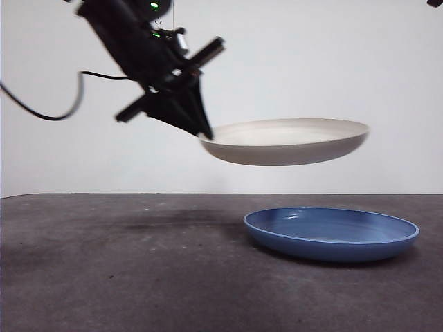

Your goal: Pick up the white plate, put it on the blue plate, put it on desk

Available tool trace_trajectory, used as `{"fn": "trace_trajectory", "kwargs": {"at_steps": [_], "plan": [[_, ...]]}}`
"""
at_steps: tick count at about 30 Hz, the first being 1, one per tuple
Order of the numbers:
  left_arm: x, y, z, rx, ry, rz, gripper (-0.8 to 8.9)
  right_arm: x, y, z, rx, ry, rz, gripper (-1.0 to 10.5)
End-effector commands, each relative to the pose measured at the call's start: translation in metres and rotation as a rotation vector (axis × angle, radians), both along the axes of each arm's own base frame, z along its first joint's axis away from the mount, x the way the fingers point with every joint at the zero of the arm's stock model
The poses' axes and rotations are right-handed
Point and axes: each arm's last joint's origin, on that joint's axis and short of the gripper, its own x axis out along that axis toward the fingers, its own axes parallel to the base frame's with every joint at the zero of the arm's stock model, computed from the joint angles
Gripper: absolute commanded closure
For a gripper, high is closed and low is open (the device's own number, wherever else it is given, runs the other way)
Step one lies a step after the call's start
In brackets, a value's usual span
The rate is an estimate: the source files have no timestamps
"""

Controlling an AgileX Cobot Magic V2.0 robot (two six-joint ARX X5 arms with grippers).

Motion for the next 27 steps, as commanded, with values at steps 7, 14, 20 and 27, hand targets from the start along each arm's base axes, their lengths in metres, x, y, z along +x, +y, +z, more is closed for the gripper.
{"fn": "trace_trajectory", "kwargs": {"at_steps": [7,14,20,27], "plan": [[0.023,-0.045,-0.035,0.061,0.069,-0.043,7.99,-0.014,-0.002,0.026,0.013,-0.11,-0.04,5.8],[0.029,-0.061,-0.065,0.1,0.117,-0.061,7.98,-0.026,-0.004,0.031,0.019,-0.145,-0.041,5.8],[0.027,-0.067,-0.072,0.118,0.117,-0.067,7.99,-0.03,-0.005,0.031,0.018,-0.139,-0.041,5.8],[0.026,-0.07,-0.072,0.139,0.093,-0.054,7.99,-0.031,-0.005,0.03,0.016,-0.122,-0.04,5.8]]}}
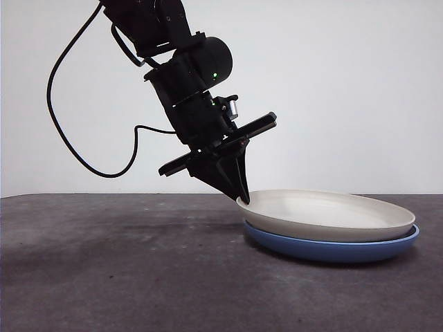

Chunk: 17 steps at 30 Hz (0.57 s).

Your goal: Pick up the white plate, put it on the blue plate, put it on desk

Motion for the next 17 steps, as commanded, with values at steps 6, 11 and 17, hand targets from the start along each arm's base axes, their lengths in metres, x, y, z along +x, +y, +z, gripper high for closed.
{"fn": "trace_trajectory", "kwargs": {"at_steps": [6,11,17], "plan": [[0.0048,-0.0089,-0.0032,-0.011,-0.022,-0.005,7.99,-0.0007,0.0002,0.0039,0.003,0.002,-0.004,5.8],[0.0021,-0.0129,-0.0032,-0.013,-0.024,-0.017,7.99,-0.0008,0.0002,0.0038,0.003,0.004,-0.004,5.8],[0.0012,-0.0174,-0.0045,-0.021,-0.036,-0.025,7.79,-0.0021,0.0001,0.0027,0.003,0.02,-0.001,5.8]]}}
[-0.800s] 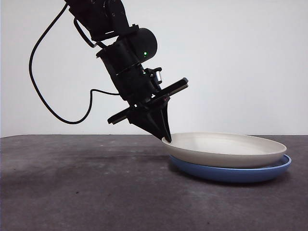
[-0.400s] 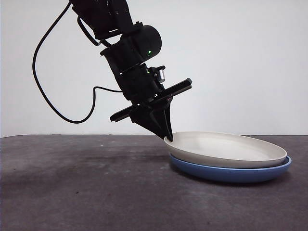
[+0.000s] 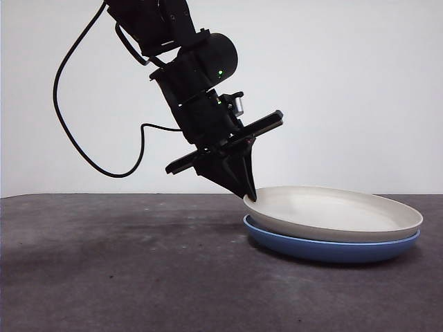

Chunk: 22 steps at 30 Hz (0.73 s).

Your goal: Pick up the white plate, put it on the blue plate, put it on desk

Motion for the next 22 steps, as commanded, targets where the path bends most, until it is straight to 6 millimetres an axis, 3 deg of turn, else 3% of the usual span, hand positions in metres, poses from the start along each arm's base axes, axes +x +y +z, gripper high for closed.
{"fn": "trace_trajectory", "kwargs": {"at_steps": [1,7,17,22], "plan": [[0.003,-0.008,-0.005,-0.006,-0.001,-0.01,7.74,-0.001,0.0,0.004,0.006,-0.002,-0.001,5.8],[0.004,-0.006,-0.006,-0.001,0.005,-0.006,5.53,-0.004,0.0,0.005,0.007,-0.007,-0.001,5.8],[0.002,-0.006,-0.002,0.024,0.027,-0.017,5.54,-0.006,-0.001,0.005,0.008,-0.014,-0.001,5.8],[0.007,0.005,0.014,0.059,0.047,-0.02,5.54,-0.006,-0.001,0.005,0.007,-0.013,-0.002,5.8]]}}
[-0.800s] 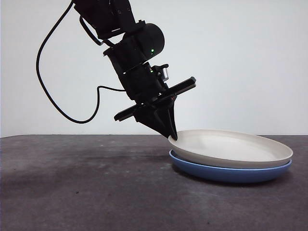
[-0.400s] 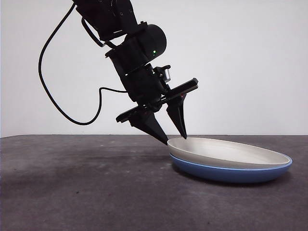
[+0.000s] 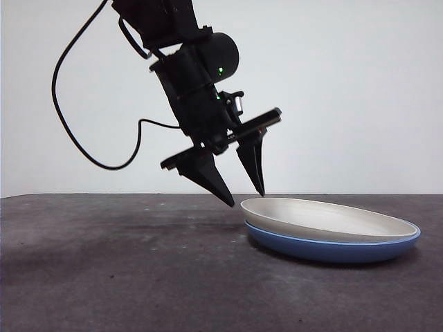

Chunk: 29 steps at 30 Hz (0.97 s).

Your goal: Pick up the white plate, put it on the blue plate, put it on desk

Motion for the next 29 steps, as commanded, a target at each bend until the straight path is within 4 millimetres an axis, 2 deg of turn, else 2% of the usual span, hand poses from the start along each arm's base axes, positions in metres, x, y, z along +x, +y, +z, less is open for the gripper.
{"fn": "trace_trajectory", "kwargs": {"at_steps": [1,5,8,13,16,19,21,24,26,29], "plan": [[0.008,0.003,0.011,0.004,-0.022,-0.015,5.54,0.0,0.0,0.005,0.005,-0.013,-0.003,5.8],[0.007,0.017,0.043,-0.017,-0.083,-0.019,5.54,0.001,0.0,0.005,0.003,-0.012,-0.005,5.8],[0.001,0.033,0.075,-0.039,-0.148,-0.008,5.54,0.001,0.0,0.004,-0.019,-0.015,-0.03,5.8],[-0.021,0.066,0.132,-0.064,-0.268,-0.003,5.56,0.004,-0.001,0.003,-0.05,-0.011,-0.064,5.8],[-0.036,0.085,0.158,-0.083,-0.319,0.018,5.55,0.006,-0.001,0.003,-0.051,-0.003,-0.064,5.8],[-0.052,0.103,0.175,-0.076,-0.348,0.02,5.55,0.009,-0.001,0.002,-0.053,0.007,-0.063,5.8],[-0.062,0.113,0.178,-0.068,-0.363,0.016,5.55,0.01,0.0,0.002,-0.053,0.009,-0.063,5.8],[-0.08,0.131,0.17,-0.045,-0.345,0.027,5.55,0.013,0.0,0.002,-0.055,0.004,-0.066,5.8],[-0.099,0.145,0.158,-0.037,-0.327,0.03,5.55,0.014,0.0,0.001,-0.065,0.007,-0.075,5.8],[-0.134,0.16,0.144,-0.117,-0.285,-0.054,5.55,0.016,0.0,0.001,-0.066,0.017,-0.076,5.8]]}}
